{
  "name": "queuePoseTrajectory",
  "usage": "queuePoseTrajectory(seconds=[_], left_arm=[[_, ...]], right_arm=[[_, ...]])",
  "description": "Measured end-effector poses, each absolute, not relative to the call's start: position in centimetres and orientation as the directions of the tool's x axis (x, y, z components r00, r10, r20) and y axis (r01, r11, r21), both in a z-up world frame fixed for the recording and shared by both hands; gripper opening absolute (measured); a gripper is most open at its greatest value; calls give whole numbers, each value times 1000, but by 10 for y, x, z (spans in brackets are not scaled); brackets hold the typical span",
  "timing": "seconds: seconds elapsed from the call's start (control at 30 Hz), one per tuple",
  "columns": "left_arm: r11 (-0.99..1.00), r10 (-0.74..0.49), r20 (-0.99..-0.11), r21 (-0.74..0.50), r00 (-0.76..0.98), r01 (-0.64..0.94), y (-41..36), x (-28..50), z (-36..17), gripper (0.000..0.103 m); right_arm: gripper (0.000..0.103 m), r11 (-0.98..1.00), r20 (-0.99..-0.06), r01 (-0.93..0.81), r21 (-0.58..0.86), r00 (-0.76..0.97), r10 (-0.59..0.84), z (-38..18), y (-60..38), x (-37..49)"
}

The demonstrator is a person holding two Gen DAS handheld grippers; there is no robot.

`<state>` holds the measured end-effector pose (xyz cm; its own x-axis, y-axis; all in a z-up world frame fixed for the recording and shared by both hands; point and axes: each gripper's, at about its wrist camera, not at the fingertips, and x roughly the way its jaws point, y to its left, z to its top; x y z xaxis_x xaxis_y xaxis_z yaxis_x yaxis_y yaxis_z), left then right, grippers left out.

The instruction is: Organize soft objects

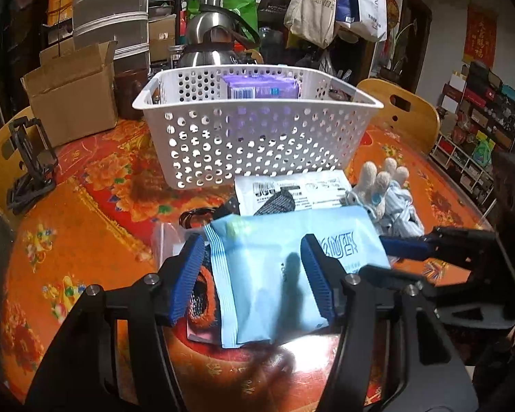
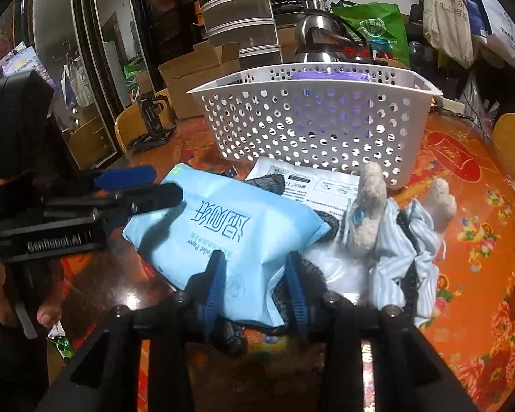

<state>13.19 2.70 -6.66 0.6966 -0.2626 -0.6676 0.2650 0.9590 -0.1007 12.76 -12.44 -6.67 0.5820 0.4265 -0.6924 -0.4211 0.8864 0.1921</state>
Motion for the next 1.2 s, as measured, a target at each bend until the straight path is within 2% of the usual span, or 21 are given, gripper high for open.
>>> queuePoseTrajectory(seconds=[0.1,0.2,0.37,0.5,0.57,0.73,0.9,1.2], left_arm=[[946,-309,-656,-139,689,292,28,130,-63,58],[960,-253,-691,-93,677,264,21,135,-72,59],[955,-273,-702,-116,658,272,17,135,-81,58],[953,-262,-710,-83,654,291,7,133,-85,46],[950,-276,-713,-101,644,295,7,134,-86,44],[952,-286,-694,-128,661,278,11,128,-82,32],[949,-302,-664,-142,684,281,20,123,-65,25],[948,-305,-609,-124,732,292,20,115,-27,24]], right_arm=[[39,883,-694,-428,193,577,432,-69,-123,127],[39,882,-692,-428,198,576,435,-70,-122,127],[40,882,-697,-429,195,572,432,-70,-121,128],[40,885,-702,-428,185,572,424,-71,-118,129],[40,883,-702,-431,185,571,425,-73,-118,130],[31,883,-695,-443,155,586,416,-71,-113,126],[14,888,-676,-437,140,614,408,-58,-118,124],[13,891,-635,-443,96,663,398,-29,-121,116]])
